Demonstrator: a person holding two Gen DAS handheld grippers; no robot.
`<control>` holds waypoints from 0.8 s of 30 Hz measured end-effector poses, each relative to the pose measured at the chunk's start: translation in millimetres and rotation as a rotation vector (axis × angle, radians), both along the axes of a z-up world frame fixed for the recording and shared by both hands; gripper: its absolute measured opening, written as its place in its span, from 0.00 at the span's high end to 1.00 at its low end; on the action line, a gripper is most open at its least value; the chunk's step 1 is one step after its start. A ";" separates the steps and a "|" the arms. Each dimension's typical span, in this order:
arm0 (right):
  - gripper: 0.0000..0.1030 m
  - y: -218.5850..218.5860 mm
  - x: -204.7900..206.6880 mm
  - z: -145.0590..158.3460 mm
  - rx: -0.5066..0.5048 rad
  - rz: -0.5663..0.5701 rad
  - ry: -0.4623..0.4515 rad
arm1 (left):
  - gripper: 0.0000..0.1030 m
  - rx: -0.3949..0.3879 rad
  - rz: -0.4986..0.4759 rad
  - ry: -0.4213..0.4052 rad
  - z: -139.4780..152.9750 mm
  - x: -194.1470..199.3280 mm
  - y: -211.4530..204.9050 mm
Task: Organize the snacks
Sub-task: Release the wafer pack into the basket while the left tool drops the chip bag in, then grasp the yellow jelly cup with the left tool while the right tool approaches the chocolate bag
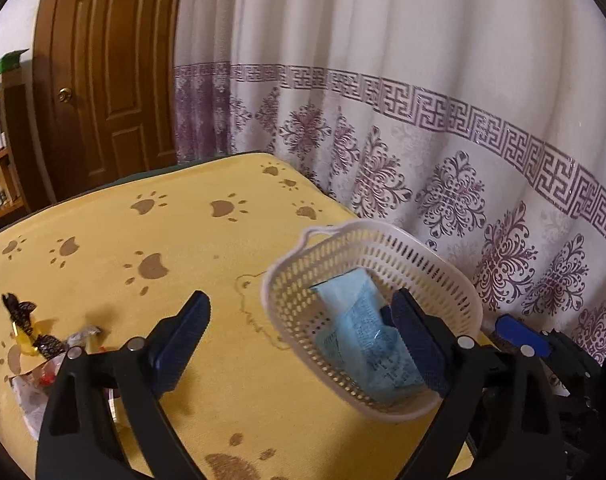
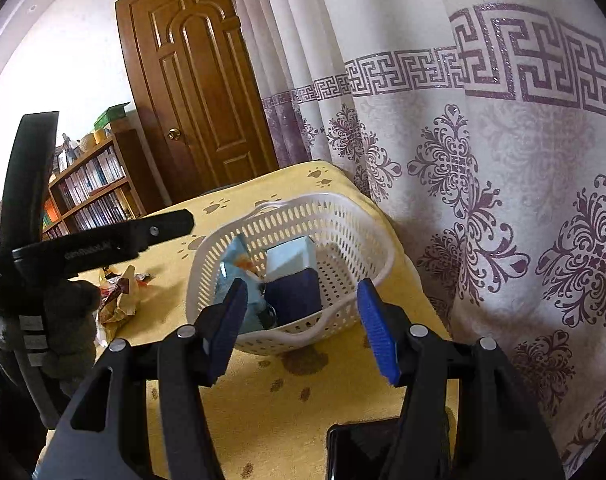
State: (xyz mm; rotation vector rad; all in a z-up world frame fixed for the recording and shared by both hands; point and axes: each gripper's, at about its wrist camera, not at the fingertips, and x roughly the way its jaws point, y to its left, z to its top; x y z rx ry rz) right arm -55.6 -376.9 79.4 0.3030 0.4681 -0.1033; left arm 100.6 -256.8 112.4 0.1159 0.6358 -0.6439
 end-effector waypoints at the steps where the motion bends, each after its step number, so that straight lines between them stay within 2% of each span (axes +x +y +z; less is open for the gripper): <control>1: 0.43 1.5 -0.2 1.0 -0.002 0.002 0.000 | 0.11 -0.007 0.009 -0.002 1.8 -0.7 5.1; 14: 0.41 30.0 -3.4 10.4 -0.013 0.039 -0.008 | 0.10 -0.068 0.123 -0.016 21.3 -7.9 67.0; 24: 0.38 66.7 4.2 13.6 -0.024 0.112 -0.002 | 0.10 -0.098 0.333 -0.044 34.8 -1.0 155.3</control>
